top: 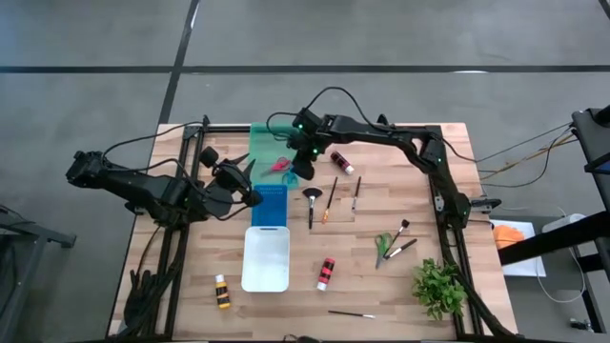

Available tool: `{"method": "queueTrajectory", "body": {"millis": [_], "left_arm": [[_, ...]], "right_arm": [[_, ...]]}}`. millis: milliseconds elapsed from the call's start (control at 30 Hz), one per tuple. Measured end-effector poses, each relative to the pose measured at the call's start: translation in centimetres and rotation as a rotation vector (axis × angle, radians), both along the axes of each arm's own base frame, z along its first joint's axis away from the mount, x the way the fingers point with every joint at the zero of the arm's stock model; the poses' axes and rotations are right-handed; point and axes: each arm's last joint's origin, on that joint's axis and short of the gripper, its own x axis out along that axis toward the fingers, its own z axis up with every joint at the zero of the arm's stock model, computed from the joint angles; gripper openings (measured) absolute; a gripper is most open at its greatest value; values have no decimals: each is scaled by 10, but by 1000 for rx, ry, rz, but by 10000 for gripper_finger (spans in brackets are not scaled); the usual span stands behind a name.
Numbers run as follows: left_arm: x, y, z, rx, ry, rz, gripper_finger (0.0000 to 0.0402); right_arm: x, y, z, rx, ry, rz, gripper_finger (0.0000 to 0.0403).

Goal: Pick & Place Paint Supplies
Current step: Put the green scissors into the green bin

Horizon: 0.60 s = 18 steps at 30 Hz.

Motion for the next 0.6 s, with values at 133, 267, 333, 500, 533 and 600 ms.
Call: {"method": "queueTrajectory", "body": {"millis": [133, 267, 333, 500, 533, 600], "left_arm": [[0, 0, 0, 0, 0, 0, 100], [-1, 0, 1, -9, -7, -6, 100], [-1, 0, 1, -13, -7, -11, 100], [-1, 0, 1, -13, -7, -12, 100], [-1, 0, 1, -14, -7, -12, 100], [-1, 0, 0, -14, -7, -13, 100]], "right_arm": [[-10, 26, 14, -4, 44, 84, 172], [-30, 63, 19, 2, 103, 178, 172], [-44, 81, 19, 5, 117, 212, 172], [-88, 119, 15, -53, 154, 143, 172], [-97, 127, 14, -67, 157, 120, 172], [-118, 141, 12, -88, 161, 77, 172]]}}
